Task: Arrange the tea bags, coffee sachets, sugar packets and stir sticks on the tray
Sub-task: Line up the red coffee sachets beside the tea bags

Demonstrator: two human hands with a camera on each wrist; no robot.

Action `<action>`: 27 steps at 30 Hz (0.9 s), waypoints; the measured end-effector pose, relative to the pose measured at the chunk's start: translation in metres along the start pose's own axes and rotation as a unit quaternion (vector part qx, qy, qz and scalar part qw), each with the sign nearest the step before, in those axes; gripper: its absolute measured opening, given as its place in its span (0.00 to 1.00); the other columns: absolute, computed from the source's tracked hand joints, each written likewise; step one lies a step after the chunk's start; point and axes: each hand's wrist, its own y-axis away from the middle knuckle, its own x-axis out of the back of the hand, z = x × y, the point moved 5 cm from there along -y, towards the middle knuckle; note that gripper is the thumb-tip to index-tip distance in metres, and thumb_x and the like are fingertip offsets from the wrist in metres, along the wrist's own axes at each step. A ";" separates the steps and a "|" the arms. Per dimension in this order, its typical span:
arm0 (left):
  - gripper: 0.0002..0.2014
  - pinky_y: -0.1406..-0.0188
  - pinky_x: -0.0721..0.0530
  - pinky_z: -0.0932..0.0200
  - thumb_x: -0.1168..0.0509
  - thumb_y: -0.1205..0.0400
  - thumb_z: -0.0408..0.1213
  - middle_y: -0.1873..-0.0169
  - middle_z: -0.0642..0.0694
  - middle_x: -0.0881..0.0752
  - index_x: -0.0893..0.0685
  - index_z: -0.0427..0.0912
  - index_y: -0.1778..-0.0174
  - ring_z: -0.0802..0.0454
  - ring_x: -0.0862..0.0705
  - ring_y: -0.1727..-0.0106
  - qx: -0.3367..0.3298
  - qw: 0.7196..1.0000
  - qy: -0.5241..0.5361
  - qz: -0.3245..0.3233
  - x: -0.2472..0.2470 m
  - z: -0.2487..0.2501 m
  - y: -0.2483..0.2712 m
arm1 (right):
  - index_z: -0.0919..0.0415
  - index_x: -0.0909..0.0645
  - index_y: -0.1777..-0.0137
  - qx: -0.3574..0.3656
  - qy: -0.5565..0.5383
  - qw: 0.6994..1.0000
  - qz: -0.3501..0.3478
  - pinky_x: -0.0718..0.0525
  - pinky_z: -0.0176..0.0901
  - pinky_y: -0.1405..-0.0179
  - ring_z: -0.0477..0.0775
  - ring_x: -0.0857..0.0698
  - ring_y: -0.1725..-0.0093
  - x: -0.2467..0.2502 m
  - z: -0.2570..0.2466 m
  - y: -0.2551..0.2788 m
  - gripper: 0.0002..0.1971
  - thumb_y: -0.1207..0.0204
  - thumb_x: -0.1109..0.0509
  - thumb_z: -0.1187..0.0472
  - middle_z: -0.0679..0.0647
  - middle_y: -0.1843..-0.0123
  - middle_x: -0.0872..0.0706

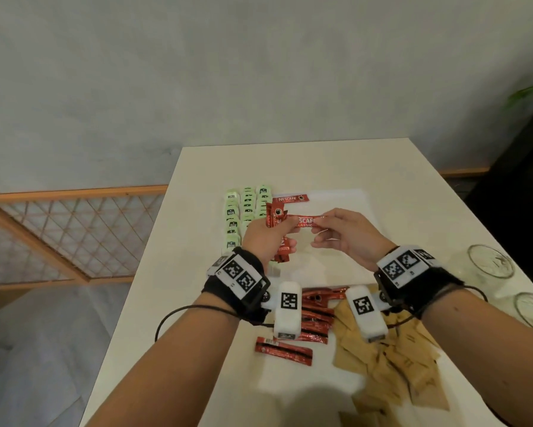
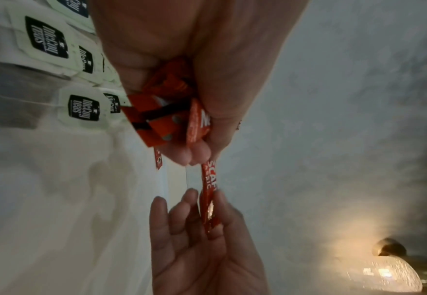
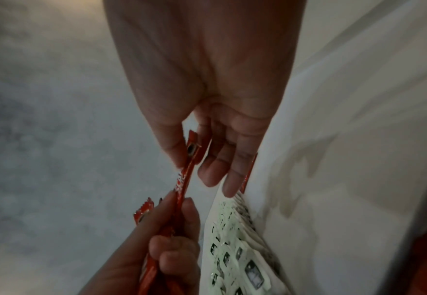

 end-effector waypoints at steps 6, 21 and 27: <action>0.07 0.75 0.15 0.62 0.27 0.21 0.37 0.61 0.43 0.09 0.11 0.38 0.52 0.55 0.18 0.77 -0.027 0.998 -0.050 -0.016 -0.007 -0.001 0.004 | 0.66 0.11 0.48 0.001 0.101 0.995 -0.007 0.11 0.43 0.62 0.49 0.16 0.66 -0.005 0.000 -0.006 0.12 0.29 0.20 0.60 0.57 0.62 0.13; 0.12 0.73 0.13 0.55 0.32 0.16 0.43 0.68 0.40 0.13 0.18 0.35 0.52 0.48 0.17 0.76 0.031 0.999 0.024 0.011 0.027 0.011 -0.052 | 0.75 0.16 0.45 -0.049 0.031 0.993 0.102 0.09 0.44 0.60 0.51 0.15 0.68 0.047 0.017 -0.077 0.09 0.21 0.29 0.69 0.61 0.59 0.13; 0.13 0.72 0.13 0.53 0.29 0.19 0.44 0.74 0.45 0.19 0.19 0.38 0.48 0.48 0.17 0.77 0.050 0.999 -0.004 0.017 0.048 0.018 -0.074 | 0.67 0.13 0.50 -0.067 0.233 0.956 0.162 0.20 0.40 0.70 0.51 0.23 0.71 0.060 0.031 -0.123 0.06 0.22 0.27 0.64 0.55 0.67 0.18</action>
